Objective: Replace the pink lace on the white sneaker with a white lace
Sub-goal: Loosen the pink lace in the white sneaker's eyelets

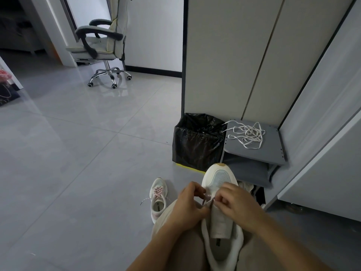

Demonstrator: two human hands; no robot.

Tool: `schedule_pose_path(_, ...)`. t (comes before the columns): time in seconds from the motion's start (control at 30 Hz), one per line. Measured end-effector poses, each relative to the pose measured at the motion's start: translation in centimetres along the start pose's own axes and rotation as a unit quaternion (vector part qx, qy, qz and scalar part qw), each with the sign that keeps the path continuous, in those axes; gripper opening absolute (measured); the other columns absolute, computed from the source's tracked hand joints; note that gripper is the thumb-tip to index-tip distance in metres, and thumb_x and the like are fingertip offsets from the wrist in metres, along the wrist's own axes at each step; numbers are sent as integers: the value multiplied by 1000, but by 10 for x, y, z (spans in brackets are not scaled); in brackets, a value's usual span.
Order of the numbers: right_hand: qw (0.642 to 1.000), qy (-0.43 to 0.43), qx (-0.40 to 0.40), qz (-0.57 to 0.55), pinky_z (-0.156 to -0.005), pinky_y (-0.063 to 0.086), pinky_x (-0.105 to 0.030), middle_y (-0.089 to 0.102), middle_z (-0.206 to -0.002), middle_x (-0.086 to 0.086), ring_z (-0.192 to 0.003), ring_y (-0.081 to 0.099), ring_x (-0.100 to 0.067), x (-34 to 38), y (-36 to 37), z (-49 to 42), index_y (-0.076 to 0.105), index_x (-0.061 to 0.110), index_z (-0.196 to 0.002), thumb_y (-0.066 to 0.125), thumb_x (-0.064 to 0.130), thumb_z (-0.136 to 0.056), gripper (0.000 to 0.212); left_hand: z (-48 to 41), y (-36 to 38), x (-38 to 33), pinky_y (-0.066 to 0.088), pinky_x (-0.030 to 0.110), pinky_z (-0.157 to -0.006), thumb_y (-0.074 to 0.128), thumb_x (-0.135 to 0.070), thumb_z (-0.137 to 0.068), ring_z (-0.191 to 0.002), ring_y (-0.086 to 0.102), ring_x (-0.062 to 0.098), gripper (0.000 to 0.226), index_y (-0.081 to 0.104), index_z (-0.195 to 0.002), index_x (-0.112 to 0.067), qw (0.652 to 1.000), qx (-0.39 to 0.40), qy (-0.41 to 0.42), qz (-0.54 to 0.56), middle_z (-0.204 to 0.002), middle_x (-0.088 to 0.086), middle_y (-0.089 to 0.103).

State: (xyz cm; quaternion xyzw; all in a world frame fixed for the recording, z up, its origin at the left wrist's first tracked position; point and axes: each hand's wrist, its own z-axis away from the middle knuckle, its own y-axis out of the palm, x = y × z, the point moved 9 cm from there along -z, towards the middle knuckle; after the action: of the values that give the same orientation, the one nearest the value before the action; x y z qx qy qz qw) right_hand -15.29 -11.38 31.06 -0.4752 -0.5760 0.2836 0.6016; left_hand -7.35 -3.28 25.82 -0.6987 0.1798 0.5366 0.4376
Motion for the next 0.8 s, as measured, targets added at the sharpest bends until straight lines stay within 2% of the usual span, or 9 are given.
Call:
schedule_pose_path(0.1, 973, 60, 71, -212, -63, 40, -15, 56, -75, 4, -69, 51, -3, -26, -9, 16, 65, 24, -74, 69, 18, -82, 10, 0, 0, -1, 52, 22, -83, 69, -20, -78, -99, 57, 8, 35, 41, -91, -38, 1000, 10, 1, -7, -111, -8, 56)
schedule_pose_path(0.17, 960, 83, 82, -254, -63, 41, -16, 58, -79, 1, -68, 50, 0, -29, -11, 22, 66, 30, -79, 68, 17, -83, 14, 0, 1, -2, 50, 18, -83, 68, -19, -77, -100, 55, 8, 36, 41, -90, -38, 1000, 7, 4, -16, -110, -7, 55)
schedule_pose_path(0.27, 979, 113, 62, -161, -59, 37, -15, 50, -73, 9, -63, 46, 0, -24, -3, 16, 56, 29, -86, 67, 33, -82, 12, 1, 2, -7, 48, 14, -78, 64, -25, -72, -100, 54, 7, 30, 42, -90, -35, 1000, -8, 18, -3, -107, -4, 56)
schedule_pose_path(0.33, 995, 93, 12, 20, -60, 39, -12, 50, -78, 15, -65, 47, 0, -5, -5, 5, 52, 28, -86, 69, 42, -77, 23, 2, 3, -9, 47, 13, -77, 62, -26, -71, -101, 54, 8, 30, 42, -90, -35, 1000, -10, 27, -5, -105, -3, 57)
schedule_pose_path(0.43, 986, 41, -43, 153, -45, 44, -14, 53, -63, 11, -54, 53, -4, 19, -6, -5, 55, 23, -63, 88, 33, -54, 35, 2, 3, -6, 49, 15, -78, 66, -13, -76, -94, 57, 9, 36, 41, -91, -35, 1000, -3, 25, -6, -107, -2, 56)
schedule_pose_path(0.53, 997, 30, 73, 15, -57, 36, -13, 45, -65, 12, -61, 45, -4, 3, -1, 7, 49, 26, -71, 65, 27, -83, 20, 3, -2, -3, 50, 17, -79, 66, -15, -77, -91, 59, 8, 34, 42, -91, -34, 1000, -10, 21, 0, -107, -4, 57)
schedule_pose_path(0.63, 962, 91, 110, -234, -58, 37, -13, 53, -63, 10, -58, 46, -2, -29, -19, 32, 61, 31, -69, 68, 16, -83, 21, 0, -3, 1, 50, 18, -82, 67, -15, -77, -98, 56, 8, 35, 42, -90, -36, 1000, 1, 2, -1, -109, -8, 56)
schedule_pose_path(0.7, 950, 121, 74, -277, -58, 38, -13, 54, -64, 10, -58, 46, 0, -40, -22, 38, 63, 36, -75, 70, 18, -81, 20, -1, -1, 2, 51, 22, -83, 66, -15, -76, -99, 56, 9, 35, 41, -90, -37, 1000, 4, -4, -3, -110, -8, 57)
schedule_pose_path(0.8, 970, 135, 20, -200, -58, 38, -14, 53, -73, 10, -64, 49, -1, -30, -12, 28, 59, 36, -85, 68, 36, -80, 10, 0, -1, -3, 50, 16, -75, 68, -16, -75, -91, 60, 8, 32, 43, -88, -32, 1000, -9, 2, 15, -107, -5, 60)
